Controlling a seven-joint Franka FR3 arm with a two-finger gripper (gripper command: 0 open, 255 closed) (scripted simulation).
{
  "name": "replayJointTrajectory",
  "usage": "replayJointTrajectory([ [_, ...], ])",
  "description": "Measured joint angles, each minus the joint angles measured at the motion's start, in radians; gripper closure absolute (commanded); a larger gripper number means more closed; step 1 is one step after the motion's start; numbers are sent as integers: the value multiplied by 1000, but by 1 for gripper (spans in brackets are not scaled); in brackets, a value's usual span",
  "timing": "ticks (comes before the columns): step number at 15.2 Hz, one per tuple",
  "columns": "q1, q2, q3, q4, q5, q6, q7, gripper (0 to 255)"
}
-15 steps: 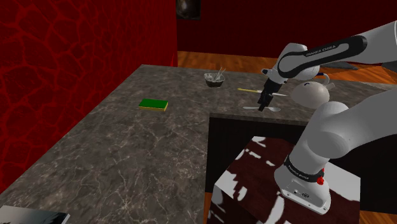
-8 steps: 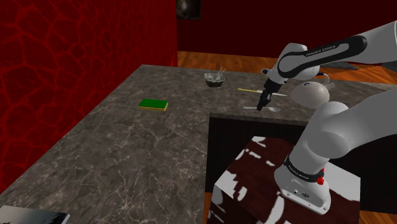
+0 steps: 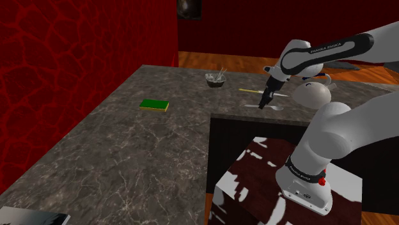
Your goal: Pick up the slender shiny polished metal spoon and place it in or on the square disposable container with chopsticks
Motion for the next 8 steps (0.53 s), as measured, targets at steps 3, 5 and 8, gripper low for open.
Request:
replayJointTrajectory([
  [3,-9,-31,27,20,7,-51,11,255],
  [5,-8,-48,48,39,16,-86,22,255],
  [8,-13,-71,69,64,25,-133,28,255],
])
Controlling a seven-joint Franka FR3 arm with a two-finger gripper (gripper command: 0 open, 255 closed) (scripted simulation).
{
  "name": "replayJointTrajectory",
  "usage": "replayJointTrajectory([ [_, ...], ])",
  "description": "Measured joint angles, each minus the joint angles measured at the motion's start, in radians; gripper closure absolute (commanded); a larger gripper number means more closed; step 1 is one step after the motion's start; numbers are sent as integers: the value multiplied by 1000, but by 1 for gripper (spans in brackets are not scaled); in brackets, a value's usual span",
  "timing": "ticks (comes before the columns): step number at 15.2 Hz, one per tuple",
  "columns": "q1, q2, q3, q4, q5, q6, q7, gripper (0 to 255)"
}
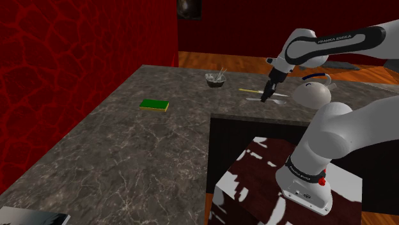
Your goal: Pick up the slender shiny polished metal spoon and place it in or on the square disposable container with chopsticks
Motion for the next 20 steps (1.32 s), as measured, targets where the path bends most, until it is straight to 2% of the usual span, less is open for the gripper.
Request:
replayJointTrajectory([
  [20,13,-76,128,215,75,-288,48,255],
])
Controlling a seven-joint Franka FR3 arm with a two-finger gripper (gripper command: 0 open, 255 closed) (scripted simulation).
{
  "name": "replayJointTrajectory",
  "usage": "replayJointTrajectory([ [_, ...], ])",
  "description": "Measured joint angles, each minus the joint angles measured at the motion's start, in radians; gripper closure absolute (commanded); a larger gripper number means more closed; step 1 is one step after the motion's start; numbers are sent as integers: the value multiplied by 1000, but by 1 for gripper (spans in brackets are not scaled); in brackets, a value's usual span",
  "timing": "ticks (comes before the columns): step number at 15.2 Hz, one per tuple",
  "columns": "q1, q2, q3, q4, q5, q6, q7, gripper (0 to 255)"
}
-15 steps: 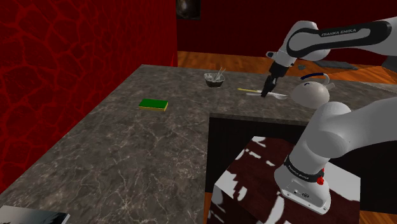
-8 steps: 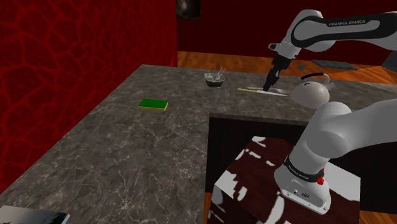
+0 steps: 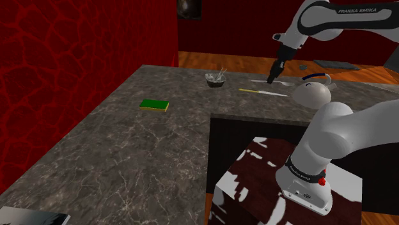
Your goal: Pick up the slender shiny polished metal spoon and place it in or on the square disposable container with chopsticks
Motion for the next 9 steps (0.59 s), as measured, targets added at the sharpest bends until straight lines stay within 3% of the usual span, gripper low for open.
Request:
replayJointTrajectory([
  [4,48,74,-8,63,27,15,7,255],
  [9,174,291,-77,208,101,95,-13,255],
])
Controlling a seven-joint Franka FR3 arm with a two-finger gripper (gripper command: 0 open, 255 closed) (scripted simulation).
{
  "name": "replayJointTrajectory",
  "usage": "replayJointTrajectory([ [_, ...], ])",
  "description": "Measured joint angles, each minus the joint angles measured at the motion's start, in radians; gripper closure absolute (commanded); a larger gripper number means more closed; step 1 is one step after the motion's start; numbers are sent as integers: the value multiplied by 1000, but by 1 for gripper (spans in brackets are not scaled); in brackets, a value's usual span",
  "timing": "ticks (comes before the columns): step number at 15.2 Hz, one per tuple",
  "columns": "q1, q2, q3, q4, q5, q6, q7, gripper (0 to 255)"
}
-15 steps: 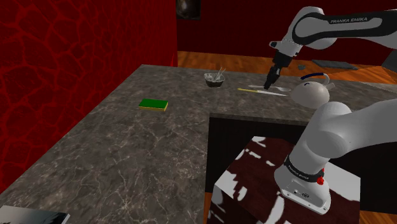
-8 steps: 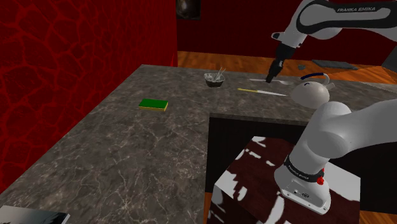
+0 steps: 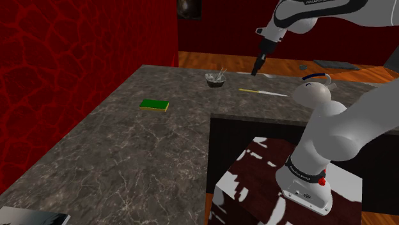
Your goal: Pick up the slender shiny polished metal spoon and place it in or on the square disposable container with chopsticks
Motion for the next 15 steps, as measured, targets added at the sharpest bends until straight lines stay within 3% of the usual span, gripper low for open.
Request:
replayJointTrajectory([
  [6,132,253,-102,199,136,28,-66,255],
  [10,199,473,-185,372,294,6,-153,255],
  [12,200,591,-213,471,387,-30,-204,255],
  [15,157,766,-215,623,524,-89,-258,255],
])
